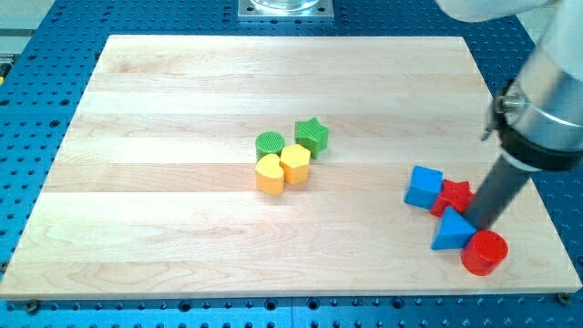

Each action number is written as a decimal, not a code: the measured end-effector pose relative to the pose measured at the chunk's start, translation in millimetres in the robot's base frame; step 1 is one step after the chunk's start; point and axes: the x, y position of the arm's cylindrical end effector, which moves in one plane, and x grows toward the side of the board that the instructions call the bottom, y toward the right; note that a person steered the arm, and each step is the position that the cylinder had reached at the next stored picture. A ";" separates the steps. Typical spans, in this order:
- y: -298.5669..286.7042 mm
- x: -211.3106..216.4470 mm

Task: Place the red star along with the cube right to the group of blocks

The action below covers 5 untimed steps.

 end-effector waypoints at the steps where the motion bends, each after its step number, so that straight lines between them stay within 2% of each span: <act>1: -46.9 -43.3; 3: -69.1 -58.3; 4: -21.1 -58.8; 5: 42.9 -102.6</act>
